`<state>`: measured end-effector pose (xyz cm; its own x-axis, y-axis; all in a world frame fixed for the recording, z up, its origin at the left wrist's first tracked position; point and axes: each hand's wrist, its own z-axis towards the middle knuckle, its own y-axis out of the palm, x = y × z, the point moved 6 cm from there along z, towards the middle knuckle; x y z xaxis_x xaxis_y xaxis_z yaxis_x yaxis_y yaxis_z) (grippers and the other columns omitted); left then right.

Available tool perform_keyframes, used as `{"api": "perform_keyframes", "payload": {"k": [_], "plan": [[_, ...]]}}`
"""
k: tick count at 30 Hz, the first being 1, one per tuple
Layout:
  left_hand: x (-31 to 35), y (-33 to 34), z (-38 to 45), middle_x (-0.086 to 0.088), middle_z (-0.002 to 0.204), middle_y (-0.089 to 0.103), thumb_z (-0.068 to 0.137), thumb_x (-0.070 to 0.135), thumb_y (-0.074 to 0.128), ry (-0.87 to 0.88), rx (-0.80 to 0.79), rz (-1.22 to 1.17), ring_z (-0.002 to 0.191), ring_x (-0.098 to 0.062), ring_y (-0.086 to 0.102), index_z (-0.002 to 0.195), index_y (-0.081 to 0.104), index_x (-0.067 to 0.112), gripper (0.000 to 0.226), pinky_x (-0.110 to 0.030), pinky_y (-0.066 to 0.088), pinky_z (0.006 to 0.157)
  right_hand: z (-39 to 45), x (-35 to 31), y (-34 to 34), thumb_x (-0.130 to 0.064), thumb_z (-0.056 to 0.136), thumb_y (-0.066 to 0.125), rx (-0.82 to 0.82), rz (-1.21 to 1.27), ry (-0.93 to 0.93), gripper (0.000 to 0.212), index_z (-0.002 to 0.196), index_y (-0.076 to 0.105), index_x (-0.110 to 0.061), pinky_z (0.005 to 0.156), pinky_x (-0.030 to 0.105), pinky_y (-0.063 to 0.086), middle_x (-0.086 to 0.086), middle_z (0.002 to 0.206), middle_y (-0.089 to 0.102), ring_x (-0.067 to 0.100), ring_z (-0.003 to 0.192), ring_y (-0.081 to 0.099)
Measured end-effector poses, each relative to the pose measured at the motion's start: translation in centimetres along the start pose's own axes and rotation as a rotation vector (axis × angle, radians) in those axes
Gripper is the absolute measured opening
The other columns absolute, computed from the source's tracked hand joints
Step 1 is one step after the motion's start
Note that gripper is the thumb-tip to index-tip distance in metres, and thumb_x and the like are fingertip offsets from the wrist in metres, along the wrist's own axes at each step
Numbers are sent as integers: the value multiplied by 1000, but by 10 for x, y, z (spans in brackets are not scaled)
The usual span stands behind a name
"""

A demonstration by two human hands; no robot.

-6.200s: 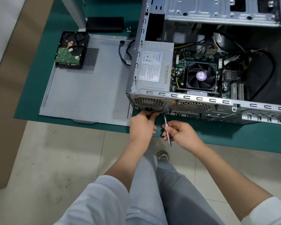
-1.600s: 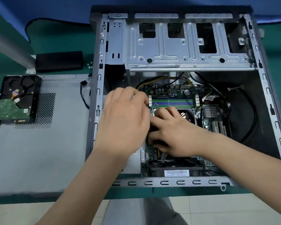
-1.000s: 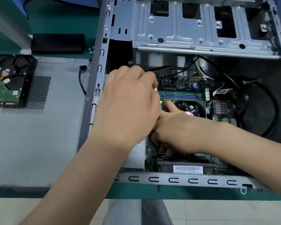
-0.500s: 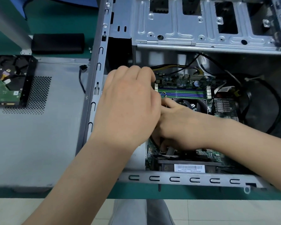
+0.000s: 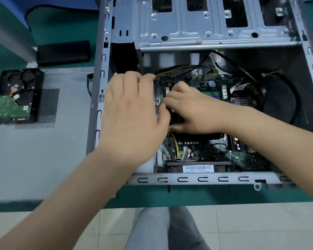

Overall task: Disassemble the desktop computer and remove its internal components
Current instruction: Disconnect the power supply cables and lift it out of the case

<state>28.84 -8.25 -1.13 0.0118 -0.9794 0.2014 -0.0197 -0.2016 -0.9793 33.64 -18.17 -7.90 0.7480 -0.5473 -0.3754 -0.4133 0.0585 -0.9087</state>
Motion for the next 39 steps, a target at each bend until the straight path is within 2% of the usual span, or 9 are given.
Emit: {"api": "perform_keyframes", "payload": {"k": [6,9,12,15,17,21,28,31,39], "plan": [[-5,-3,16,-3,87,56,90,29,41,-16,96,21,84,-25,46,97,55,15,22,-36,30,83,2,10,1,-21,80,61,10,24,76,36,114,51,-12,93,48,38,3,105,47,26,108,35],[-6,-5,18,1,80,51,87,27,43,-2,87,-11,80,-22,42,92,55,16,17,-34,29,81,1,1,-2,-12,78,56,16,38,-32,28,105,62,-17,90,45,38,-2,99,51,25,107,36],[-7,-6,25,0,78,53,83,28,46,-5,85,-47,78,-23,45,85,53,17,13,-34,31,75,-5,-18,-6,-22,76,55,-12,-54,-209,19,87,69,-26,79,33,29,-8,97,58,21,103,38],[-7,-2,28,-2,81,54,86,29,44,-60,101,-63,75,-24,50,80,54,15,18,-32,33,64,-15,-30,7,-39,80,57,-210,-221,-283,15,87,68,-31,102,40,24,-18,98,55,18,113,38],[-7,-1,27,-1,79,54,87,29,42,-68,125,-79,71,-25,51,78,55,15,21,-31,32,61,-17,-35,14,-30,81,56,-239,-336,-326,16,88,69,-28,111,46,16,-16,99,55,22,116,38],[-9,-3,27,2,73,52,86,30,43,-81,162,-114,66,-22,48,73,55,17,21,-27,22,59,-11,-46,19,-8,80,50,-228,-416,-386,21,82,67,-20,101,44,20,-7,88,54,27,112,40],[-9,-5,27,4,70,46,88,30,42,-39,177,-101,62,-22,44,73,50,20,20,-27,17,60,-8,-43,34,-12,79,57,-336,-415,-391,14,82,64,-24,87,39,21,-10,88,44,25,111,37],[-9,-4,28,4,70,45,87,30,41,-31,181,-89,62,-21,42,74,53,19,21,-27,19,62,-13,-39,34,-17,80,55,-312,-406,-432,10,81,63,-23,92,43,31,-7,93,52,24,110,41],[-9,-1,30,5,72,45,89,30,40,-22,171,-76,63,-21,41,75,53,19,22,-28,22,64,-19,-35,28,-21,74,60,-236,-321,-429,6,78,65,-20,77,39,34,-6,83,52,24,95,47]]}}
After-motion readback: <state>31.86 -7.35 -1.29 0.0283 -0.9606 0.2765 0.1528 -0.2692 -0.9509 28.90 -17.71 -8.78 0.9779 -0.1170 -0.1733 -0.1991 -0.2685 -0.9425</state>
